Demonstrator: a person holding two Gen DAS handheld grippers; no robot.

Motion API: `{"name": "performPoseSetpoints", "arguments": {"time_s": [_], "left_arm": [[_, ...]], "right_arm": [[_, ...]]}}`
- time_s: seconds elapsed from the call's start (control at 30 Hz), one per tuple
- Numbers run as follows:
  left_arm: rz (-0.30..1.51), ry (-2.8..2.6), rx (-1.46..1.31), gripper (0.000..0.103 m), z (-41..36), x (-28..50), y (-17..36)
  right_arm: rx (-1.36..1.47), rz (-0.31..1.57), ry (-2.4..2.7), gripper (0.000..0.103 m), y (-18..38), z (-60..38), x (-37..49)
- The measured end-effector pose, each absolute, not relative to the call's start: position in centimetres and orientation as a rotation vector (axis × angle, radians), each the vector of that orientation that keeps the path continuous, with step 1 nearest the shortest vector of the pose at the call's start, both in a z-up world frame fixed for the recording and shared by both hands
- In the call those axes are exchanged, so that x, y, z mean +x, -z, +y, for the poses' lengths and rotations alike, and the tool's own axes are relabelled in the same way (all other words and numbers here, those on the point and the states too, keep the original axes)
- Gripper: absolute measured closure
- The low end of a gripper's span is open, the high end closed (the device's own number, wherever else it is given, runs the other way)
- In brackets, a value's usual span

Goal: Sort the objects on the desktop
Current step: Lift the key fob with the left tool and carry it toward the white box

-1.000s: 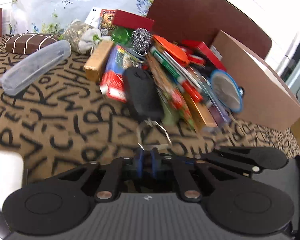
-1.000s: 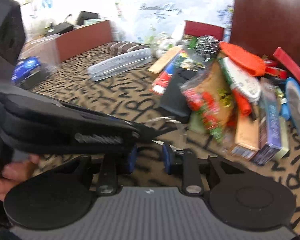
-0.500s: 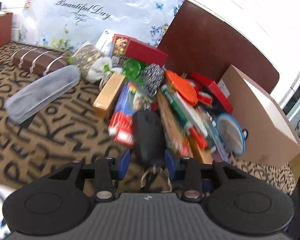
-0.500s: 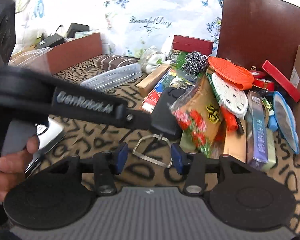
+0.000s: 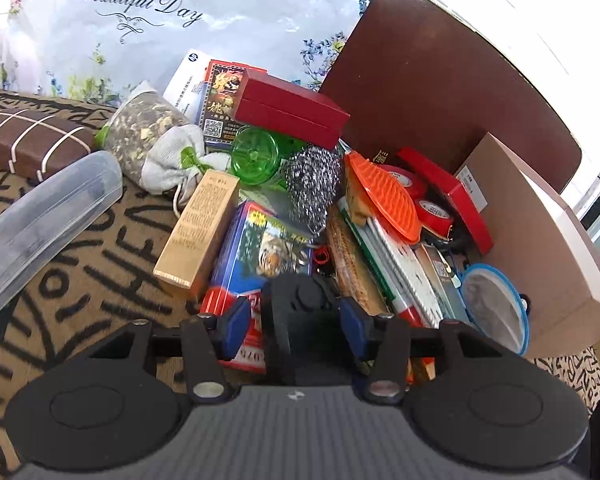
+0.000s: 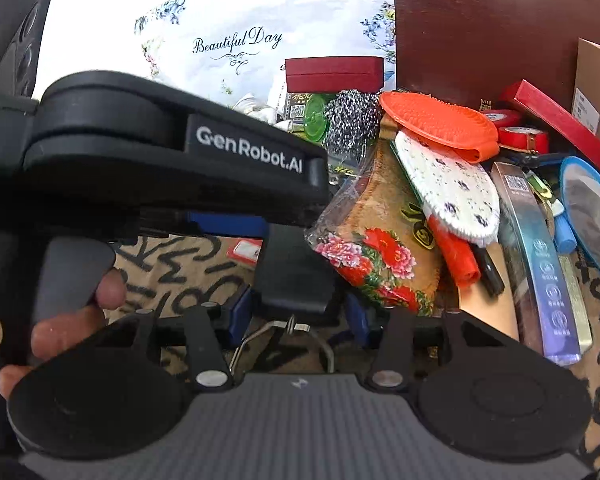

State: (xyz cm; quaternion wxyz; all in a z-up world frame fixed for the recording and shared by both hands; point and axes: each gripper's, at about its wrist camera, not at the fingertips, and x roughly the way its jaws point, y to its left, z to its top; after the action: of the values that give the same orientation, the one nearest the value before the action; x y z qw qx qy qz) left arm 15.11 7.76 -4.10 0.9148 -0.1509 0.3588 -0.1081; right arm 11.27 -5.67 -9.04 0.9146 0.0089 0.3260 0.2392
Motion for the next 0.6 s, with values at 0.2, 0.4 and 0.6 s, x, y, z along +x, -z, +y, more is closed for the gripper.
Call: {"name": "performPoseSetpoints", "arguments": {"time_s": [0.2, 0.4, 0.6], "left_arm": [[0.743, 0.228, -0.251, 0.063, 7.1, 15.6, 3.7], [0.739, 0.221, -0.275, 0.066, 7.3, 12.1, 2.9], [0.749, 0.218, -0.297, 0.067, 7.0, 6.9, 2.3]], "right_arm": [[-0.001, 0.661, -0.482, 0.052, 9.2, -5.2, 12.1], [-0.016, 0.684, -0.544, 0.053, 8.3, -6.3, 10.1], [-0.048, 0.701, -0.626, 0.053, 7.5, -7.9, 5.8]]}}
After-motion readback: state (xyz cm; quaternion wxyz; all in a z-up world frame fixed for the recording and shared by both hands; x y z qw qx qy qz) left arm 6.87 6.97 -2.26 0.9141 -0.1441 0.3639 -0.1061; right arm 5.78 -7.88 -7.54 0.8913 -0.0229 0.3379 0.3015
